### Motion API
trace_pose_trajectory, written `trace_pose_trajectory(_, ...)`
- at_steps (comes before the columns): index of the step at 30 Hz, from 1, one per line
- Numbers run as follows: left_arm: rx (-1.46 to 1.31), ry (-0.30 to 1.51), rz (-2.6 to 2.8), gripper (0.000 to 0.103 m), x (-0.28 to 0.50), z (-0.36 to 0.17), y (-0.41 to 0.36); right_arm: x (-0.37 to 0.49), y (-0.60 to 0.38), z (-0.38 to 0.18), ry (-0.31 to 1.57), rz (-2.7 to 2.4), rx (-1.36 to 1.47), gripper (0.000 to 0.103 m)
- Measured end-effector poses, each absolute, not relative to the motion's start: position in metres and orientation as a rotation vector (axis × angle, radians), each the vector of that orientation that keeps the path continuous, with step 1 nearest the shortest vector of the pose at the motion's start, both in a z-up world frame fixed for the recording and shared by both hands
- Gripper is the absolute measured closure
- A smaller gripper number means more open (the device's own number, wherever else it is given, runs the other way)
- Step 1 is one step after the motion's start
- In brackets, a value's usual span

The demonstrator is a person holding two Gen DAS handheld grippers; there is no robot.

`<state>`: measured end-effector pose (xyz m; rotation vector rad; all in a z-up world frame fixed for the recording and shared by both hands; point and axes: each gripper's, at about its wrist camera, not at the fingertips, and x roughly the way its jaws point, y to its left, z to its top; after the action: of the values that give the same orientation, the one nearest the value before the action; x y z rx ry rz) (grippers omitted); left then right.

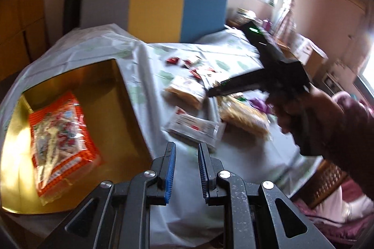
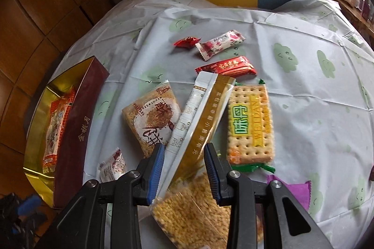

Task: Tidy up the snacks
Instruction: 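Grasp the long gold-and-white stick pack with the right gripper, then carry the stick pack into the gold box and open the right gripper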

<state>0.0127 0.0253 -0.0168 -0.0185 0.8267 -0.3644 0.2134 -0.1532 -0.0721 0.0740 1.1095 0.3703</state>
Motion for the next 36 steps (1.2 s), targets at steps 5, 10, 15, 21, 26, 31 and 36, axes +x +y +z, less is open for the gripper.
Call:
trace_pose_trajectory(5,-0.016,0.850,-0.402,0.083,0.009,-0.025,0.016,0.223,-0.140,-0.082,1.155,0.339,0.012,0.059)
trace_pose_trajectory(10,-0.020,0.867,-0.420,0.083,0.008,-0.032,0.010,0.227,-0.147,-0.090,1.163,0.371,0.064,0.059)
trace_pose_trajectory(15,-0.008,0.885,-0.441,0.083,0.005,-0.037,0.005,0.224,-0.148,-0.091,1.143,0.385,0.060,0.070)
trace_pose_trajectory(21,0.005,0.908,-0.469,0.083,0.001,-0.045,-0.002,0.212,-0.149,-0.078,1.089,0.366,0.032,0.078)
trace_pose_trajectory(26,0.000,0.935,-0.485,0.083,0.001,-0.054,-0.005,0.204,-0.158,-0.055,1.010,0.385,0.050,0.078)
trace_pose_trajectory(31,-0.021,0.955,-0.487,0.083,0.002,-0.060,-0.002,0.199,-0.152,-0.026,0.954,0.460,0.052,0.078)
trace_pose_trajectory(36,-0.040,0.956,-0.490,0.083,0.003,-0.061,0.001,0.194,-0.120,-0.008,0.979,0.619,0.044,0.078)
